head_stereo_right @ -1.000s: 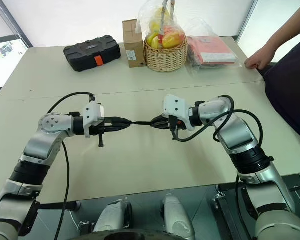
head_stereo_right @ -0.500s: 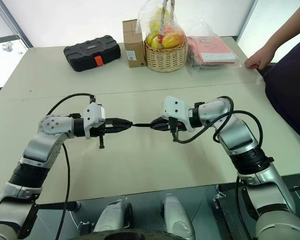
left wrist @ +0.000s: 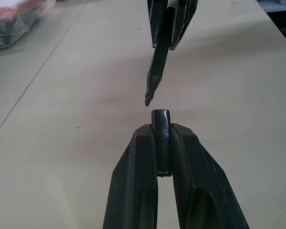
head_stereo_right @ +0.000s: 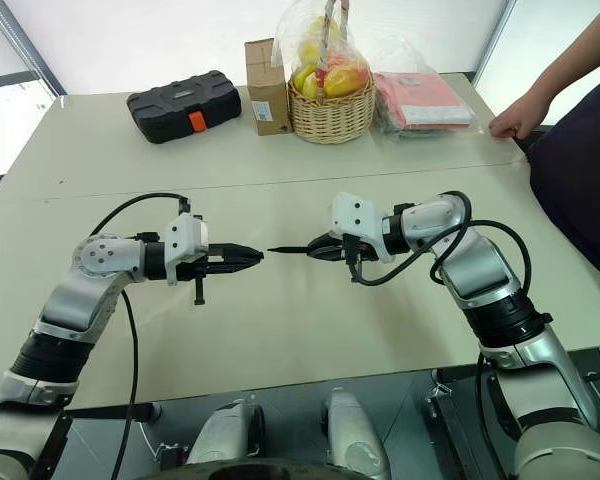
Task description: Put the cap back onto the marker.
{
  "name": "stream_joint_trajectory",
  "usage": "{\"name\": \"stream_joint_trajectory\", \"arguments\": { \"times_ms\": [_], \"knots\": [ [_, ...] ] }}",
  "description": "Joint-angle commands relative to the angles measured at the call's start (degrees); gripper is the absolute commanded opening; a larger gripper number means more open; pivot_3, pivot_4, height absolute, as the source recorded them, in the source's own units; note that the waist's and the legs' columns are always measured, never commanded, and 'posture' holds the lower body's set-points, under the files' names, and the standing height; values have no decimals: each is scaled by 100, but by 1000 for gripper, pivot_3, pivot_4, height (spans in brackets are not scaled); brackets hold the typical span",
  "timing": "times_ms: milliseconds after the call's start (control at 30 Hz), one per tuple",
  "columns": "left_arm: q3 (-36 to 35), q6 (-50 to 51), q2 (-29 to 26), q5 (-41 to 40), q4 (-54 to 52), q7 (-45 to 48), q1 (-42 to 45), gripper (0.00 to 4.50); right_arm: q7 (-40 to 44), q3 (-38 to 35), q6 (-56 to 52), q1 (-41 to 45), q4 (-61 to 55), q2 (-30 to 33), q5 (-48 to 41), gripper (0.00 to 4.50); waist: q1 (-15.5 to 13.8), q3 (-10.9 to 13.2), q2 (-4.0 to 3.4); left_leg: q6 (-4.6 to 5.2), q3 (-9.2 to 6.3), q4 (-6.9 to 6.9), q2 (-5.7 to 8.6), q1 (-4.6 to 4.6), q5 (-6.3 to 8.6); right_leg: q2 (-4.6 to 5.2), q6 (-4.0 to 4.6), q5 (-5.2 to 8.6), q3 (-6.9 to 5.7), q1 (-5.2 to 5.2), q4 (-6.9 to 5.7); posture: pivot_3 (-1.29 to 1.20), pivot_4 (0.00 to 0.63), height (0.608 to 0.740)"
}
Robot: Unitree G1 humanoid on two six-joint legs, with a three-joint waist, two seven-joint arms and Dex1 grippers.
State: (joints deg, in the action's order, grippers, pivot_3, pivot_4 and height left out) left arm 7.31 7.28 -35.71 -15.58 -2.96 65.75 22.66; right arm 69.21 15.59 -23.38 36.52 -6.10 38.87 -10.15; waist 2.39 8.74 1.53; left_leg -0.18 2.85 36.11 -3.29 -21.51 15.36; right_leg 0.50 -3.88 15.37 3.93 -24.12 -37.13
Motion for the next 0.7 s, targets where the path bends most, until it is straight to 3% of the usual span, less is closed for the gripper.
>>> {"name": "stream_joint_trajectory", "arguments": {
  "times_ms": [33, 700],
  "knots": [
    [-82, -20, -6, -76, -156, -31, 60, 0, -2, -52, -12, 54, -210, -12, -78, 50, -1, 0, 0, 0, 0, 0, 0, 0, 0, 0, 0, 0, 0, 0, 0, 0, 150, 740],
    [-4, -45, 95, -53, -144, -56, 120, 0, 6, -15, -294, -22, -563, -63, -166, 50, -2, 0, 0, 0, 0, 1, 0, 0, 0, 0, 0, 0, 0, 0, -1, 0, 150, 740]
  ]
}}
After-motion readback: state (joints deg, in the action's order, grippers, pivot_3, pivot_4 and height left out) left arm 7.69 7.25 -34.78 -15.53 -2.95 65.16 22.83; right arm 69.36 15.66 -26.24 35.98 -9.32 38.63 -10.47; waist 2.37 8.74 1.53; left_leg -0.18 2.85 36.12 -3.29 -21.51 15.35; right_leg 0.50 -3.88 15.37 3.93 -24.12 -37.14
